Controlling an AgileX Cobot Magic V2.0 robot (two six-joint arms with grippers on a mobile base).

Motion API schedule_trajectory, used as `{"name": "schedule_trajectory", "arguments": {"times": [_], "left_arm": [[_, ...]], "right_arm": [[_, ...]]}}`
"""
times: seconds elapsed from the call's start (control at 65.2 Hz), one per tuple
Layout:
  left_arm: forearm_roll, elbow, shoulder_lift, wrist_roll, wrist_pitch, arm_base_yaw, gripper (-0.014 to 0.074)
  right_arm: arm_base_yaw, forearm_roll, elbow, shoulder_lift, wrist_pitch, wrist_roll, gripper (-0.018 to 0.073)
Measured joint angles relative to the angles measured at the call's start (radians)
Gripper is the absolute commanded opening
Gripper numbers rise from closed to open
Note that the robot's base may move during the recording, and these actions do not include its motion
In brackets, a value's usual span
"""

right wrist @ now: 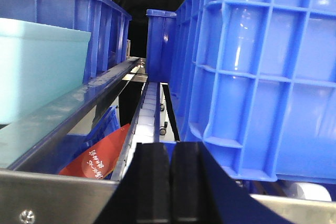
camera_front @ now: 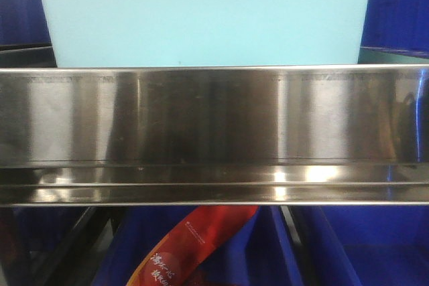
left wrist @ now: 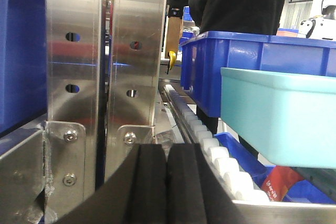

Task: Fetch blue bin and place on conveyor start
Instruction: 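Move both grippers down to the rims of the light-teal bin on the shelf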

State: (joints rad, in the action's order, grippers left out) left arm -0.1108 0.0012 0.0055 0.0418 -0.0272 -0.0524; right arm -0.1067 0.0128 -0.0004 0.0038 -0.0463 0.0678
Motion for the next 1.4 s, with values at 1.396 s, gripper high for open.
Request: {"name": "schedule_trajectory", "arguments": {"times": [1.396], "left_arm": [[0.0,-0.051,-0.002,0.0,0.027,0.0,-0.0111]], "right_arm": [[0.006,0.0,-0.064,-0.001,0.046,0.0,-0.0165]]}}
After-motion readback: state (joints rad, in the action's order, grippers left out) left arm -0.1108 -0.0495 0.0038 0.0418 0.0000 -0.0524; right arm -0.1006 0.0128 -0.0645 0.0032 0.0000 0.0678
